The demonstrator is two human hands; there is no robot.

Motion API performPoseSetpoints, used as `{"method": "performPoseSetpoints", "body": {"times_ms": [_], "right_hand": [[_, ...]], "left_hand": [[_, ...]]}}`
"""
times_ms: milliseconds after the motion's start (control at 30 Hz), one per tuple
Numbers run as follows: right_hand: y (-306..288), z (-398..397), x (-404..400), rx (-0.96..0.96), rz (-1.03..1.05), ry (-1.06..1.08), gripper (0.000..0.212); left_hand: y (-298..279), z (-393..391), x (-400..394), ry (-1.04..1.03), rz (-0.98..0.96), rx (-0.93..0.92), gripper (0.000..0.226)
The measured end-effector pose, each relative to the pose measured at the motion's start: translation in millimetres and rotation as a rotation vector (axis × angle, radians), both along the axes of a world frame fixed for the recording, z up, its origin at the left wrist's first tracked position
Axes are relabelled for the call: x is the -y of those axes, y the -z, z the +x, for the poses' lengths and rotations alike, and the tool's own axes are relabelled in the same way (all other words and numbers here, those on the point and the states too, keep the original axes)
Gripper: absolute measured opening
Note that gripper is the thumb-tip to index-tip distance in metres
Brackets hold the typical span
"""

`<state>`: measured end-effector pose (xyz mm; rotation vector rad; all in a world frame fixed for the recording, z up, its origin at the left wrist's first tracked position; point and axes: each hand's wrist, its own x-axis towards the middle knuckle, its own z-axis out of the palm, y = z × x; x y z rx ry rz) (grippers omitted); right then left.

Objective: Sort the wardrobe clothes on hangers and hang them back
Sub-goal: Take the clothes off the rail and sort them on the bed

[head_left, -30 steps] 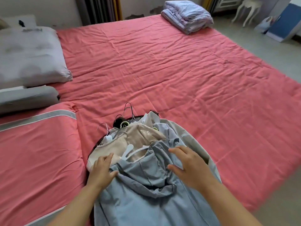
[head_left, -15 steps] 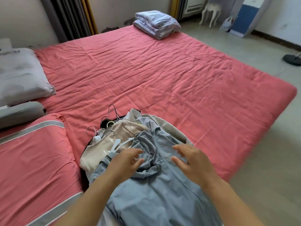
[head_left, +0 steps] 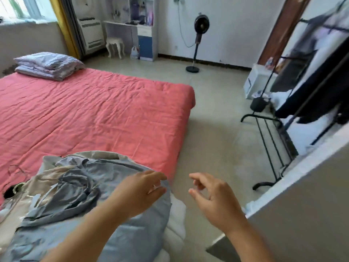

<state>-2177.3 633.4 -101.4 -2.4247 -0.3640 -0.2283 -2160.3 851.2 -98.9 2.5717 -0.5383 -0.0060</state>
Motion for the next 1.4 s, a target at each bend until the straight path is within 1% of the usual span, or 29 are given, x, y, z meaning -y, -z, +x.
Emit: {"method": "performPoseSetpoints", "body": {"times_ms": [67, 167, 200, 267, 333, 367, 467, 600, 700, 767, 867, 967, 1000, 1067, 1133, 1200, 1267, 1333, 1400], "right_hand": [[-13.9, -44.3, 42.6, 0.028, -0.009, 0.113, 0.035], [-34.1, -106.5, 98.4, 0.039, -0.024, 0.284, 0.039], [-39.8, -127.1, 117.5, 0.043, -0.037, 0.353, 0.039], [-52.3, -172.1, 158.6, 0.080, -0.054, 0.515, 0.041], [-63.8, -210.0, 193.8, 0.123, -0.072, 0.657, 0.035], [-70.8, -229.7, 211.1, 0.138, -0.071, 0.725, 0.032], [-93.6, -278.2, 252.0, 0.165, -0.063, 0.885, 0.044], [-121.1, -314.3, 294.2, 0.231, -0.088, 1.068, 0.046], [-144.8, -324.6, 325.4, 0.305, -0.120, 1.145, 0.047], [-160.8, -325.2, 347.1, 0.351, -0.132, 1.187, 0.046], [-184.5, -319.5, 378.2, 0.432, -0.164, 1.254, 0.045], [-208.4, -309.8, 406.0, 0.521, -0.181, 1.292, 0.045], [-215.2, -306.2, 413.4, 0.535, -0.189, 1.294, 0.045], [-230.9, -299.4, 430.7, 0.586, -0.201, 1.305, 0.045], [-247.5, -292.5, 448.0, 0.675, -0.224, 1.313, 0.043], [-265.5, -284.8, 463.3, 0.785, -0.280, 1.319, 0.039], [-286.7, -278.8, 478.7, 0.883, -0.331, 1.321, 0.036], [-311.3, -274.3, 492.4, 0.922, -0.340, 1.324, 0.036], [-337.3, -274.0, 506.1, 0.926, -0.355, 1.323, 0.037]], "left_hand": [[-13.8, -16.8, 44.8, 0.121, -0.040, 0.042, 0.068], [-30.7, -41.6, 107.8, 0.300, -0.110, 0.115, 0.048], [-36.4, -50.5, 130.3, 0.364, -0.127, 0.124, 0.044], [-48.0, -69.0, 181.1, 0.527, -0.147, 0.125, 0.047], [-58.6, -84.9, 224.6, 0.653, -0.185, 0.149, 0.054], [-65.2, -92.8, 248.5, 0.718, -0.213, 0.165, 0.054], [-88.0, -113.5, 313.2, 0.877, -0.265, 0.182, 0.043], [-117.7, -132.9, 388.0, 1.041, -0.322, 0.226, 0.040], [-140.5, -138.7, 444.9, 1.108, -0.359, 0.293, 0.045], [-156.4, -138.3, 481.8, 1.153, -0.403, 0.328, 0.044], [-185.3, -136.3, 532.1, 1.195, -0.488, 0.332, 0.039], [-213.4, -129.7, 576.7, 1.211, -0.565, 0.369, 0.044], [-221.1, -127.3, 587.9, 1.219, -0.595, 0.374, 0.047], [-236.9, -120.5, 611.7, 1.230, -0.666, 0.382, 0.046], [-253.9, -115.1, 631.2, 1.224, -0.755, 0.403, 0.045], [-270.3, -113.1, 645.8, 1.216, -0.856, 0.434, 0.050], [-286.3, -114.4, 659.3, 1.191, -0.935, 0.474, 0.049], [-302.5, -118.5, 672.0, 1.173, -1.005, 0.491, 0.047], [-320.6, -123.8, 686.0, 1.170, -1.035, 0.526, 0.046]]}}
